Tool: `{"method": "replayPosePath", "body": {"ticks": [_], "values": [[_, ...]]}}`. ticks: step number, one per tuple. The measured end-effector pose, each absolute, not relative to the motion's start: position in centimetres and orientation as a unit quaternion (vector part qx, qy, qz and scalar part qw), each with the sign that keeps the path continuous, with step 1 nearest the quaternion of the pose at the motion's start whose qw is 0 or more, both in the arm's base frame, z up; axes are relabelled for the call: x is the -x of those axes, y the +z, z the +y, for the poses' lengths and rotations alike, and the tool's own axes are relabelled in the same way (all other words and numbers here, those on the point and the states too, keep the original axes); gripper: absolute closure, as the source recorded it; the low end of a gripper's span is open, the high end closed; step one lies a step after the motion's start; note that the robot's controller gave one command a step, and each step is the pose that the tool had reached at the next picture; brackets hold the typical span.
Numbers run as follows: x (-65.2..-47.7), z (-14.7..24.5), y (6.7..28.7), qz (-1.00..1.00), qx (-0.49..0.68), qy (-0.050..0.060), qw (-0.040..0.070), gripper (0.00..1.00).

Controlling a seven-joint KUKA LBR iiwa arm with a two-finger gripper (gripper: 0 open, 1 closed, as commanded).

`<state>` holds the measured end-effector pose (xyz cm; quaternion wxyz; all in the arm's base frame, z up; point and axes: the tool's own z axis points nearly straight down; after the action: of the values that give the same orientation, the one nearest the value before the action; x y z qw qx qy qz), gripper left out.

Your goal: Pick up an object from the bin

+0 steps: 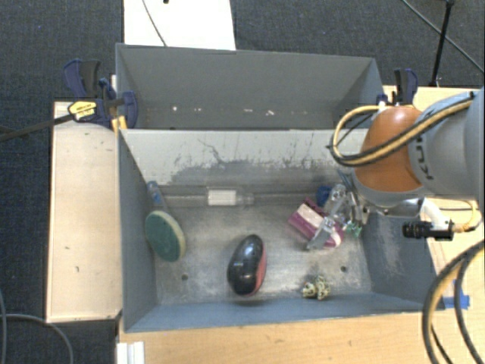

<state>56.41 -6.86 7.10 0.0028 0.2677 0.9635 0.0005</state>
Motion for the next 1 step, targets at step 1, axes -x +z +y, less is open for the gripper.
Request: {"method": "replayPosePath", "body": {"ticks": [1], "values": [[-56.45, -6.91, 7.29, 0.964, -0.266, 0.0, 0.003, 1.0]]}}
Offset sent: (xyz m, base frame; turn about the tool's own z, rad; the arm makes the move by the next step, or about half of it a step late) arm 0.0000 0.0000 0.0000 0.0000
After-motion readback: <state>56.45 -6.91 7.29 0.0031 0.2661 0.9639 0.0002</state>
